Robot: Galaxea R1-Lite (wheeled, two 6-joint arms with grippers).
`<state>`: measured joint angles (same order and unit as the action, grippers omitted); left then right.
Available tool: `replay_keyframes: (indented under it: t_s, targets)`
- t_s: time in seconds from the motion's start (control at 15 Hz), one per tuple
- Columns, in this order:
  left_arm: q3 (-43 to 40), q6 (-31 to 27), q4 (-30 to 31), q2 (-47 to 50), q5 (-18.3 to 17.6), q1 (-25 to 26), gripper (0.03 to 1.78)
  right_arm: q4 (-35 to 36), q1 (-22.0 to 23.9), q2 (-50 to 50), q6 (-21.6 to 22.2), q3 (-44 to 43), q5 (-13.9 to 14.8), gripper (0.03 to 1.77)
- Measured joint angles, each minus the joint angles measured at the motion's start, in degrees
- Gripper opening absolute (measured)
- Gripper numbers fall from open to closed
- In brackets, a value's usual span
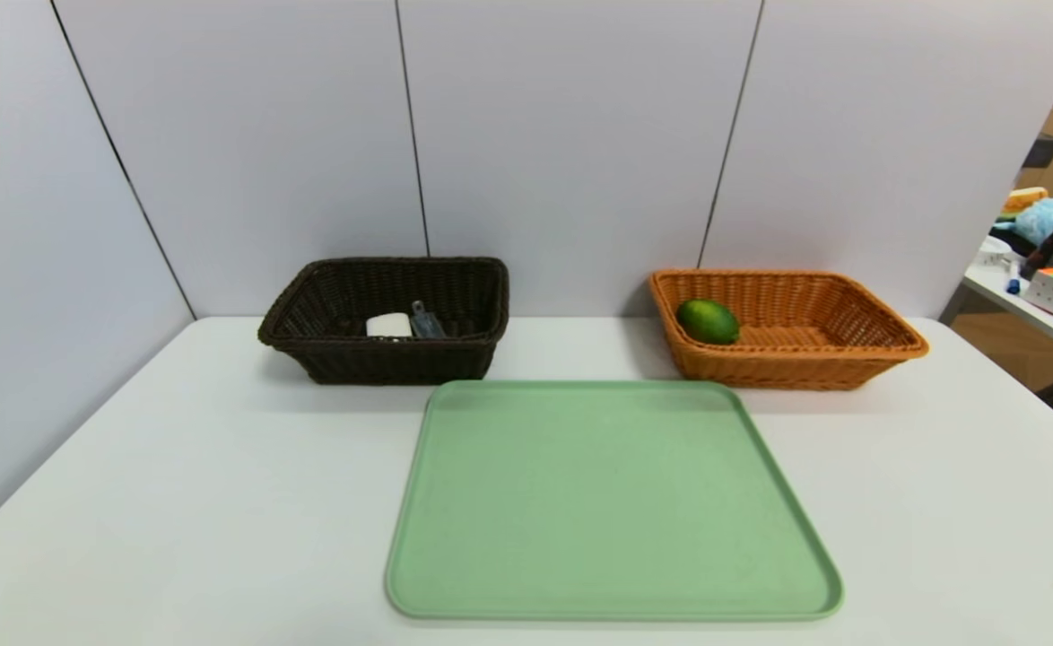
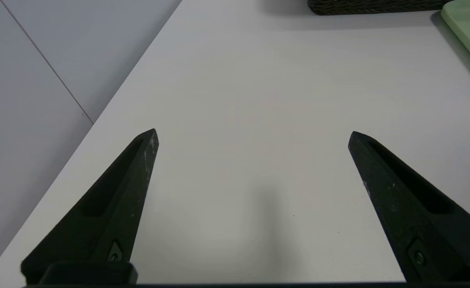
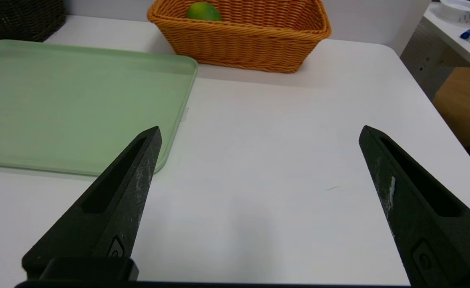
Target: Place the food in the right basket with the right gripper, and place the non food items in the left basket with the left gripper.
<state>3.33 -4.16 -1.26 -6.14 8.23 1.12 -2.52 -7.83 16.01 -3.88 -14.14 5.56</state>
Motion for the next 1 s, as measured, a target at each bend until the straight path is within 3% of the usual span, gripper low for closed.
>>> replay_keyframes:
  t_s: [0.47,0.8,1.0]
  targets:
    - [-0.5,0.7,0.0,1.6,-3.7,0.0,1.69,-0.3,8.2,-3.4,-1.7,1.0,-1.3,1.7]
    - [-0.6,1.1,0.0,2.6,-3.7,0.0,1.69,-0.4,8.5,-6.9,-3.4,5.6,-1.5,1.7]
    - [-0.6,1.0,0.0,2.9,-3.8,0.0,1.69,-0.9,8.2,-11.9,-6.9,8.9,-2.5,1.7]
